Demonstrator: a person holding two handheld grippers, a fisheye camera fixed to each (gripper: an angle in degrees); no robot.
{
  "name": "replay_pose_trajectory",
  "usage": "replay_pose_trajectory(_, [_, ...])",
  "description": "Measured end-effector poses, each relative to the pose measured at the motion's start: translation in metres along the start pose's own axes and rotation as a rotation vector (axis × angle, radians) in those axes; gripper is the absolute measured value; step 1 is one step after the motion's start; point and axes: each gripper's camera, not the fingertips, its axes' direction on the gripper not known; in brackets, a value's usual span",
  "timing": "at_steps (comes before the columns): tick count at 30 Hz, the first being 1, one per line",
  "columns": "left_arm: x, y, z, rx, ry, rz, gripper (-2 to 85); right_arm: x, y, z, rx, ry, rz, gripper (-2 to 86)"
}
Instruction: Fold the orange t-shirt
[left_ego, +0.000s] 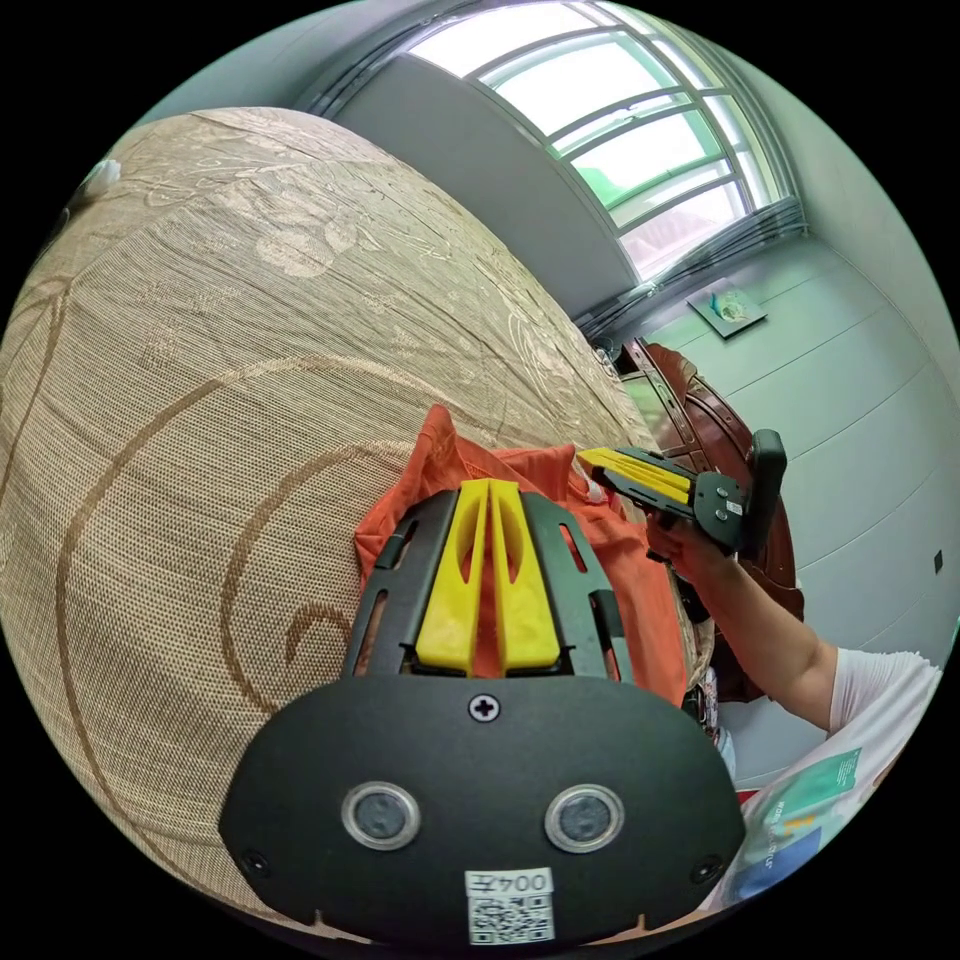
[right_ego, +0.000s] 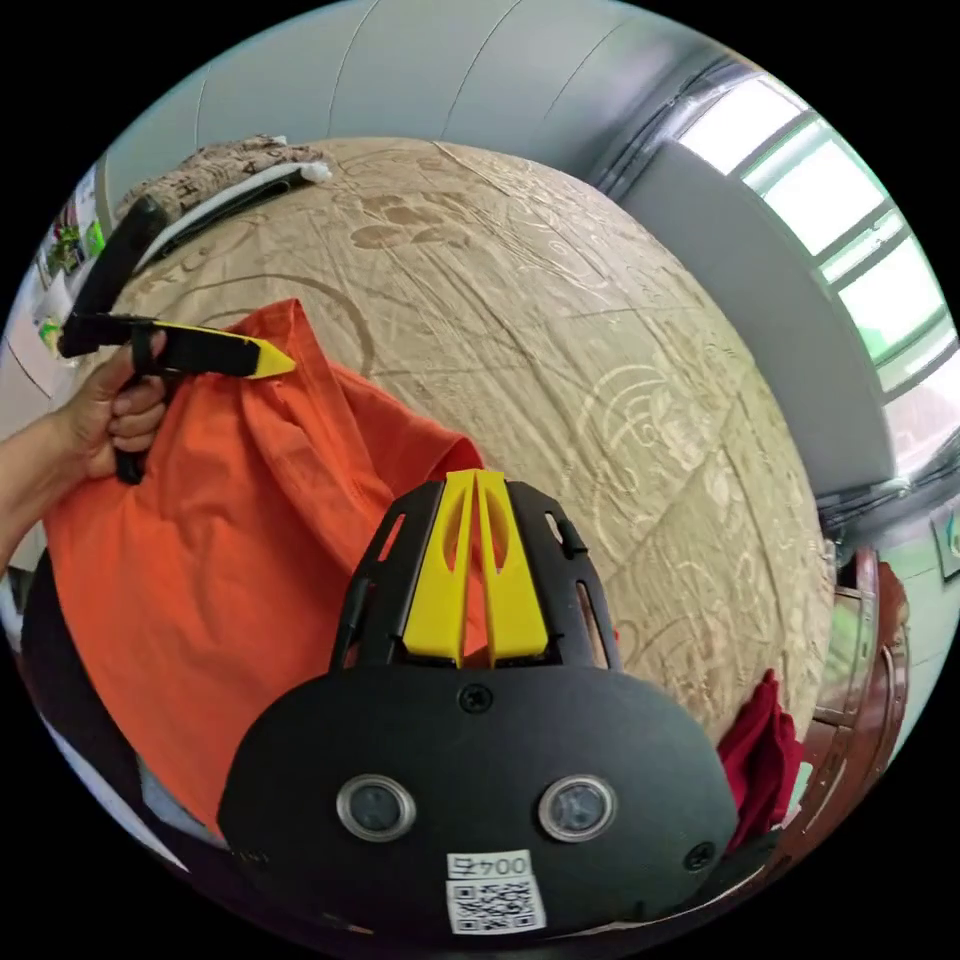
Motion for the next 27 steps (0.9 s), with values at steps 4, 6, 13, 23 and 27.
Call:
replay_pose_trajectory(4, [0.002, -0.002, -0.008, 0.005, -0.001, 0.003, 0.7, -0.008, -0.005, 0.006, -0.014, -0.155, -0.026, 5.7])
replay_pose_trajectory(6, [0.003, -0.002, -0.012, 0.01, 0.001, 0.004, 0.7, -0.014, -0.014, 0.02, -0.064, -0.158, -0.061, 7.1])
replay_pose_trajectory(13, [0.003, -0.003, -0.024, 0.021, 0.02, 0.0, 0.7, -0.033, -0.015, 0.037, -0.103, -0.132, -0.162, 1.7])
replay_pose_trajectory(23, [0.004, 0.0, -0.034, 0.042, 0.043, -0.01, 0.6, -0.012, 0.006, 0.041, 0.038, -0.117, 0.056, 1.6])
replay_pose_trajectory(27, [0.001, 0.007, -0.042, 0.097, 0.074, -0.029, 0.5, -0.015, 0.026, 0.055, -0.012, -0.375, 0.022, 9.0])
